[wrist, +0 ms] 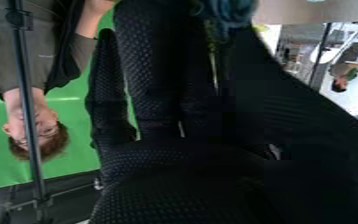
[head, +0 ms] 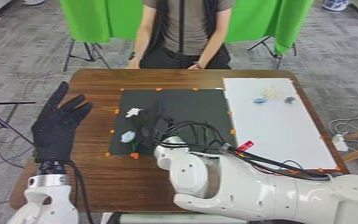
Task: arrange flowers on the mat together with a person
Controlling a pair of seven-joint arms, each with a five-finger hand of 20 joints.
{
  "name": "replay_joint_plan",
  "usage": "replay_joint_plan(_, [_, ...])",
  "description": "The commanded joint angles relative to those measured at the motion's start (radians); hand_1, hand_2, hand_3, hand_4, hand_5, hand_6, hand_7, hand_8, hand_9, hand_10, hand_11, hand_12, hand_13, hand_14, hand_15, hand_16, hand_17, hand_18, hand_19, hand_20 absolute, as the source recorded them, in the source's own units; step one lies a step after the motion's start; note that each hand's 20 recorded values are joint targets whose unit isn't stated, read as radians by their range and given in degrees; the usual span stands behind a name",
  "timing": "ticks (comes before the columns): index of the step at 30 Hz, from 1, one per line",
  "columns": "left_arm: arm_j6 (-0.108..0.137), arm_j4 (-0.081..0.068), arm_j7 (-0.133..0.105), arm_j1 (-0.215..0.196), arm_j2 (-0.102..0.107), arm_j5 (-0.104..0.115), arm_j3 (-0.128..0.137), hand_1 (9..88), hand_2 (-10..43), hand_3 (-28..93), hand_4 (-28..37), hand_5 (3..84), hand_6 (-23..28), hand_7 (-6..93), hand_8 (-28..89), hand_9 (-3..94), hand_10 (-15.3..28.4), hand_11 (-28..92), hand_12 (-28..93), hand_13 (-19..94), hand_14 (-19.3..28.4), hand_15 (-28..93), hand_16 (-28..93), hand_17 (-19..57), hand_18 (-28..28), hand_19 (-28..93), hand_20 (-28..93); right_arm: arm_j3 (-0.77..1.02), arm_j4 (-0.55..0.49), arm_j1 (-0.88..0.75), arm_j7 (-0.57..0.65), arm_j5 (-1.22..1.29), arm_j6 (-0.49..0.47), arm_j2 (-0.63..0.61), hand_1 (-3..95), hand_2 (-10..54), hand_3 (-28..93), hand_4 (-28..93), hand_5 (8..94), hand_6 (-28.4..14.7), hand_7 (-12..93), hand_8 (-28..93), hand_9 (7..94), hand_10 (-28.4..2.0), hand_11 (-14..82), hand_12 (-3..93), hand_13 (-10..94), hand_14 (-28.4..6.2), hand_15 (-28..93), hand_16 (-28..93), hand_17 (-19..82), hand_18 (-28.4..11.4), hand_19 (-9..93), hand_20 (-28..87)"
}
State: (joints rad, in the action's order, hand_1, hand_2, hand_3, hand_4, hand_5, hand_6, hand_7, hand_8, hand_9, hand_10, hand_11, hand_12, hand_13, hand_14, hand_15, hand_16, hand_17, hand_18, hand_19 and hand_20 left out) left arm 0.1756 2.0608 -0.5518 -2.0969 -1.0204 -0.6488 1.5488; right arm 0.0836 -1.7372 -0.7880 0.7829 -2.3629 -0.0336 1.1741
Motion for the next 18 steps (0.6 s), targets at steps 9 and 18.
replay_joint_plan(9, [-0.012,-0.003,0.014,0.002,-0.007,-0.011,-0.009,23.2,8.7,76,-25.0,33.3,5.9,11.9,-9,38.2,18.2,25,11,31,24.1,48,-8,-2.9,25.4,67,0,-0.07,0.049,0.045,0.059,-0.083,0.158,0.01,62.3,-9.5,59,-28,65.4,2.1,17,-13,79.5,-8.0,14.8,36.4,65,-3.8,59,30,23,-16.4,65,28])
replay_joint_plan(18, [-0.025,-0.013,0.028,0.018,-0.014,-0.019,-0.014,23.5,8.4,76,-24.6,33.4,6.0,11.9,-9,38.2,18.3,24,11,31,24.1,48,-8,-3.0,25.4,67,0,-0.081,0.038,0.066,0.079,-0.074,0.203,0.005,54.6,-9.5,63,-28,60.8,0.5,17,-15,70.2,-12.1,25.3,24.9,61,-8.7,66,22,22,-20.5,68,28])
